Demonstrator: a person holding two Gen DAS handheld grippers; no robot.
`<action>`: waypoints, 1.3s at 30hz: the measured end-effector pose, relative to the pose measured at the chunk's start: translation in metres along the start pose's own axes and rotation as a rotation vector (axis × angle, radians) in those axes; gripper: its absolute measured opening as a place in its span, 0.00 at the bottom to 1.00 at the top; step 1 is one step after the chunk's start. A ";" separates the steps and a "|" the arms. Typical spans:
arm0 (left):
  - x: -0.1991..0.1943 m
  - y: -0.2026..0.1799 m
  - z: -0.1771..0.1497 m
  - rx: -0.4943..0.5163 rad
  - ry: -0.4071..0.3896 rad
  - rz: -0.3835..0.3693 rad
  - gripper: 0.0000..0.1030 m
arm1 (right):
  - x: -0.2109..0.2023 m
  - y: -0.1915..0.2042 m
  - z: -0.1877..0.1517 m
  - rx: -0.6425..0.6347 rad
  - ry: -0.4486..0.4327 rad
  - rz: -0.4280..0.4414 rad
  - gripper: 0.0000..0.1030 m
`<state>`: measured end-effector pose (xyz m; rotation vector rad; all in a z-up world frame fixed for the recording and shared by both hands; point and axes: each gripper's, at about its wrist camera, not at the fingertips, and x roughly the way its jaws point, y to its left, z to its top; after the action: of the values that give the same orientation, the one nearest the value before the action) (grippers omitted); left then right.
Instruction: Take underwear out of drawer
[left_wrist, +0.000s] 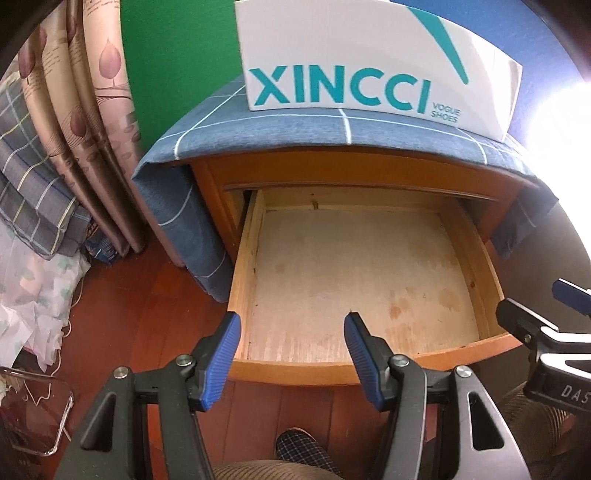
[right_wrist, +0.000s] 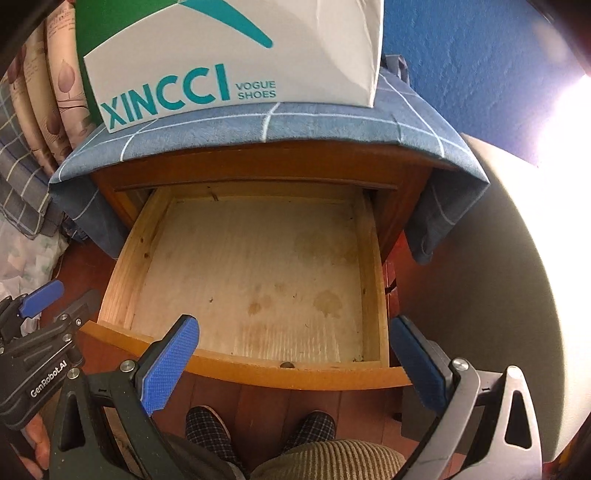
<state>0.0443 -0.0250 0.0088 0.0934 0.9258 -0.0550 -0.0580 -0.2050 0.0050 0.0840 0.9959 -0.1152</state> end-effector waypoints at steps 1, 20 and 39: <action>-0.001 0.000 0.000 -0.001 -0.001 0.004 0.58 | 0.002 -0.001 0.000 0.003 0.008 0.006 0.99; 0.003 -0.001 -0.001 0.006 0.014 0.010 0.58 | 0.005 0.002 -0.004 0.003 0.015 0.009 0.99; 0.008 0.000 -0.001 0.004 0.028 -0.003 0.58 | 0.008 0.001 -0.005 0.014 0.028 0.014 0.99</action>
<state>0.0482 -0.0249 0.0018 0.0968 0.9540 -0.0588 -0.0582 -0.2043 -0.0044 0.1057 1.0224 -0.1080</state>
